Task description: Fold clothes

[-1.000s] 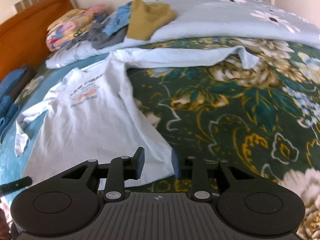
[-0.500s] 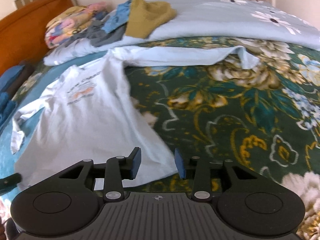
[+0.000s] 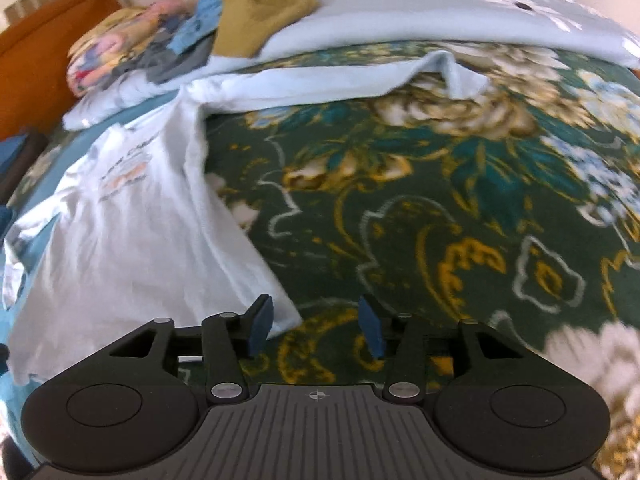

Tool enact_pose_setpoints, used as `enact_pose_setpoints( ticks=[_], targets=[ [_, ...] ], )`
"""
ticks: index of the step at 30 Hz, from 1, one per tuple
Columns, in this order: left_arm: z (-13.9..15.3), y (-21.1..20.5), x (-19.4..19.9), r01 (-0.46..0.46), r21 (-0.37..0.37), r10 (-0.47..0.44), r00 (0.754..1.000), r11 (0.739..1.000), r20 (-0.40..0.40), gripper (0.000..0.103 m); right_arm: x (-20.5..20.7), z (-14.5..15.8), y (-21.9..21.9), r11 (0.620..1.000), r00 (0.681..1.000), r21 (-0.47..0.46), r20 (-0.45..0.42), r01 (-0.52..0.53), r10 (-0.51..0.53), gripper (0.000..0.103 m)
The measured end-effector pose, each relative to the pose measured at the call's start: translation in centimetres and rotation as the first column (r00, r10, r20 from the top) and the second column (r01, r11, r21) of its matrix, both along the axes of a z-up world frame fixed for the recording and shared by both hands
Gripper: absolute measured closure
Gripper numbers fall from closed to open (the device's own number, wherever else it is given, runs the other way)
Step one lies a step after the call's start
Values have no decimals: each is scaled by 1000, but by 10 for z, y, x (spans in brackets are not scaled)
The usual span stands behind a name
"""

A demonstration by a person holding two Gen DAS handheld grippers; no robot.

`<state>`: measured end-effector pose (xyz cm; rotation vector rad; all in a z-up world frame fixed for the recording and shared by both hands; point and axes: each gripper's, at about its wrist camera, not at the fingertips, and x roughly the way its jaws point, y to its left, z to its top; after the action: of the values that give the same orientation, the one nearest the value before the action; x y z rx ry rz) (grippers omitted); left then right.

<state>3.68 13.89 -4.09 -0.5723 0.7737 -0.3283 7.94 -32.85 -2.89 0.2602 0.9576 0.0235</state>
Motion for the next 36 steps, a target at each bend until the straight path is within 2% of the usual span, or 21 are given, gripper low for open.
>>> enact_pose_setpoints(
  ticks=[4,8,10,11,12,16,20,21,23,24,27,31,36],
  targets=[
    [-10,4,5,-4,-17,4,999,1000,-38,56,15,-2,8,999,999,-1,6,-49,49,50],
    [-10,-4,11,27,-3,-27,999,1000,-41,58,29,0,10,998,998,3,28,-58,58,50],
    [-9,-9,13,41,10,-41,998,999,-41,72,41,1,15,997,997,-1,38,-71,71,50],
    [-7,-11,15,45,22,-43,998,999,-45,87,48,3,18,997,996,-4,47,-79,79,50],
    [-6,-14,16,44,39,-42,998,998,-50,95,56,5,21,996,995,-2,58,-87,87,50],
    [1,-21,12,62,118,-58,998,991,-35,97,91,12,32,994,989,21,99,-111,109,49],
    [5,-17,10,54,145,-50,998,988,-28,95,131,17,43,991,983,30,134,-134,128,49],
    [9,-15,9,42,148,-40,999,988,-15,86,140,17,44,990,982,43,140,-133,126,49],
    [21,-12,10,9,194,-13,1000,981,21,76,160,16,46,988,983,87,144,-129,116,49],
    [27,-10,11,-9,219,0,999,976,39,76,170,14,47,986,985,110,139,-123,107,49],
    [43,-9,18,-58,261,34,995,964,96,74,202,5,52,980,993,177,90,-95,80,47],
    [52,-20,33,-68,288,29,990,955,140,63,236,-7,57,962,998,267,36,-53,45,47],
    [45,-32,45,-39,333,-5,992,942,129,59,267,-21,66,943,1000,333,-14,10,-6,47]
  ],
)
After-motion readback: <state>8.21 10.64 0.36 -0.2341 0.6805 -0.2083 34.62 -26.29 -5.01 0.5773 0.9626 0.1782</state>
